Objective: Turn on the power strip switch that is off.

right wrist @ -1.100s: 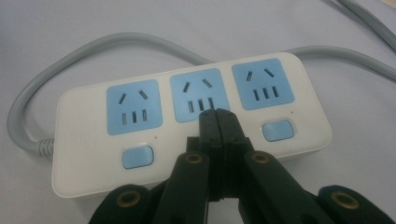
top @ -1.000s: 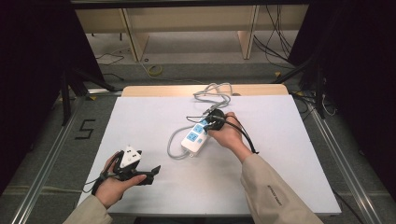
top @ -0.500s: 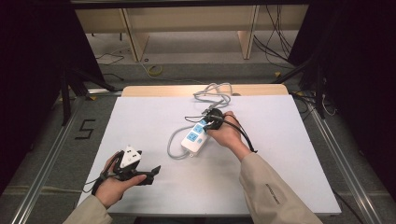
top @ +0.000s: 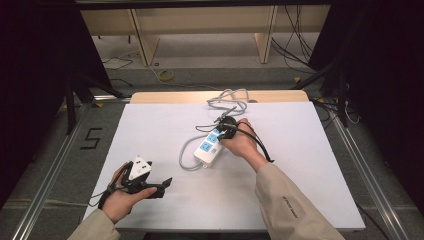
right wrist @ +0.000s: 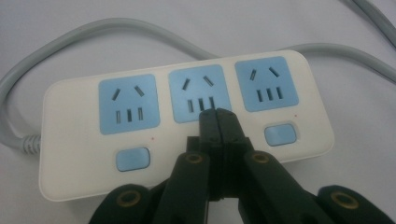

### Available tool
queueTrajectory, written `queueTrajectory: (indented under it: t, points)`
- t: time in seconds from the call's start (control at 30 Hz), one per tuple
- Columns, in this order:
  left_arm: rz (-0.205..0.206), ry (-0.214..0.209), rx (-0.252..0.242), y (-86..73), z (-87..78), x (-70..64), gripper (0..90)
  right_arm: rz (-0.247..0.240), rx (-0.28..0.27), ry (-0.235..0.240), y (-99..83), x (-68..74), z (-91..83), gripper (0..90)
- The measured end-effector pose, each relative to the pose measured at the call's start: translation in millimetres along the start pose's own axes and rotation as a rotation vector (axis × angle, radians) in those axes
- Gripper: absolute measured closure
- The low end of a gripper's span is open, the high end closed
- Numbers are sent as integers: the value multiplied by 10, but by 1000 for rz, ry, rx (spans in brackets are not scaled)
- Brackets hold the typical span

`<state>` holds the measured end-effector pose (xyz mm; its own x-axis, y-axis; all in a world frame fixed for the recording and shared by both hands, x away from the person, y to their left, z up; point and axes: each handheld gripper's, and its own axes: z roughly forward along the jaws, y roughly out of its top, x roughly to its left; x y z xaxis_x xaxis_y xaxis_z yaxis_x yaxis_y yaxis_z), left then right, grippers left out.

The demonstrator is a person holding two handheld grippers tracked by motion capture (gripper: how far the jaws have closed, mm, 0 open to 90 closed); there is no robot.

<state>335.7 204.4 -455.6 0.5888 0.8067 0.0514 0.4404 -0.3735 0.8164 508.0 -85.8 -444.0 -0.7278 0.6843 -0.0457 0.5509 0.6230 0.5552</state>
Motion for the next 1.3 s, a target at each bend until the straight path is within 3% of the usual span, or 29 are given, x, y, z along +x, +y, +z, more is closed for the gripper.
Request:
queueTrajectory:
  t: [1.3]
  points:
    - [-2,-3,0,0,5,-10,111,3,65,-11,87,20,27,900]
